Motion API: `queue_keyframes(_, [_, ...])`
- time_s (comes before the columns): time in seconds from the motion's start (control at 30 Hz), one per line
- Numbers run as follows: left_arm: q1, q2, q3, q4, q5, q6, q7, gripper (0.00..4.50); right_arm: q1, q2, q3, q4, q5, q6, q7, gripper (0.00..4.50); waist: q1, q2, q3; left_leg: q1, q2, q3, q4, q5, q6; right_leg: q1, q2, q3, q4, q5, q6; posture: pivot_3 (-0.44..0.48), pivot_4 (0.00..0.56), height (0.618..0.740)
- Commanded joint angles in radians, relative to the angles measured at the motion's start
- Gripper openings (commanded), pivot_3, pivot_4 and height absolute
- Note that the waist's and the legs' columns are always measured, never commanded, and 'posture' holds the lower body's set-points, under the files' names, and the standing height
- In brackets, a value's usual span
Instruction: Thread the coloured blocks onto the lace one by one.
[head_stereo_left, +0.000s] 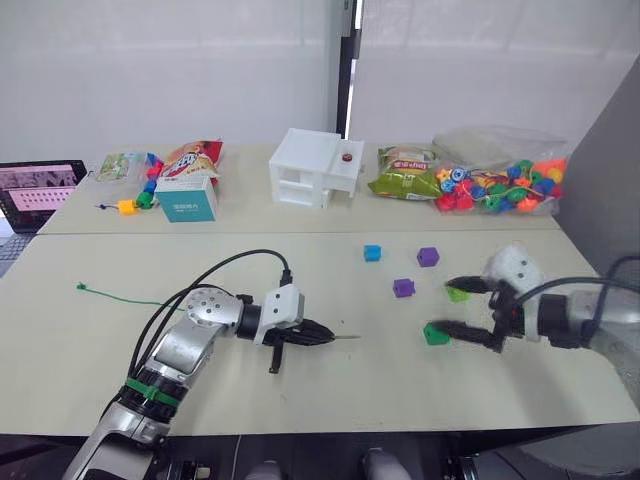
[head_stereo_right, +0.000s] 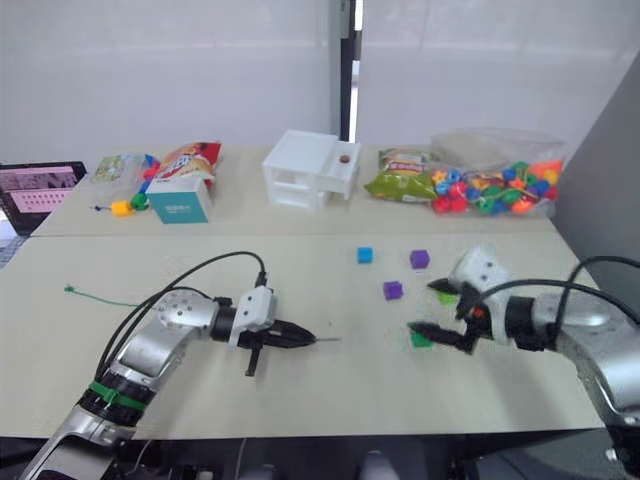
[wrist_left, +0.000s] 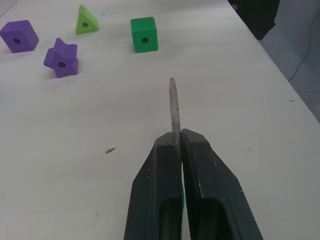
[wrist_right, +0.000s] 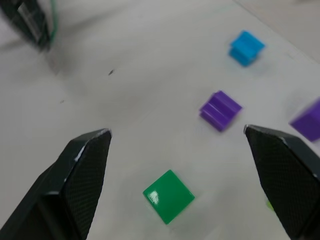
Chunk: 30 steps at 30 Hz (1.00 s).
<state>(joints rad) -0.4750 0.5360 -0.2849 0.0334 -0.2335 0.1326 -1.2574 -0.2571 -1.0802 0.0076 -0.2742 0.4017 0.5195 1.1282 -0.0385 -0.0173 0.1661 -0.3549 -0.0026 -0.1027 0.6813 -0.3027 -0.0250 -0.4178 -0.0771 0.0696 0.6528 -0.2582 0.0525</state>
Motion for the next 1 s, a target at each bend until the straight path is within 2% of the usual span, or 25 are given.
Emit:
queue_keyframes(0.03, [-0.001,0.004,0.013,-0.040,-0.001,-0.005,0.013,0.00,-0.097,-0.040,0.175,0.114,-0.193,-0.182,0.147,4.47,-0.003,0.000,0.000,0.000,0.000,0.001,0.000,0.000,0.000,0.000,0.000,0.000,-0.001,0.000,0.000,0.000,0.150,0.740])
queue_keyframes(0.17, [0.004,0.004,0.016,-0.053,0.000,-0.003,0.029,0.00,-0.211,-0.011,0.277,0.168,-0.278,-0.186,0.205,4.47,-0.004,0.000,0.000,-0.002,0.000,0.001,0.000,0.000,0.000,-0.002,0.000,0.000,-0.003,0.000,0.000,0.000,0.150,0.740])
queue_keyframes(0.33, [0.023,0.007,0.023,-0.084,-0.010,0.012,0.051,0.00,-0.276,0.064,0.293,0.262,-0.343,-0.237,0.171,4.47,-0.003,0.000,0.000,-0.002,0.001,0.001,0.000,0.000,0.000,-0.002,0.000,0.000,-0.003,0.000,0.000,0.000,0.150,0.740])
queue_keyframes(0.67, [0.024,0.015,0.016,-0.077,0.003,0.004,0.057,0.00,-0.282,0.077,0.295,0.271,-0.366,-0.145,0.214,4.47,0.006,0.000,0.000,-0.003,0.000,0.001,0.000,0.000,0.000,-0.003,0.000,0.000,-0.004,0.003,0.001,0.000,0.150,0.740])
queue_keyframes(0.77, [0.023,0.017,0.014,-0.072,0.007,-0.001,0.053,0.00,-0.268,0.077,0.285,0.249,-0.357,-0.121,0.215,3.65,0.006,0.000,0.000,-0.003,0.000,0.001,0.000,0.000,0.000,-0.003,0.000,0.000,-0.004,0.003,0.000,0.000,0.150,0.740])
queue_keyframes(1.0, [0.012,0.016,-0.002,-0.034,0.038,-0.032,0.049,0.00,-0.248,0.081,0.285,0.197,-0.385,-0.105,0.178,1.25,0.005,0.000,0.000,-0.003,0.000,0.001,0.000,0.000,0.000,-0.003,0.000,0.000,-0.003,0.003,0.000,0.000,0.150,0.740])
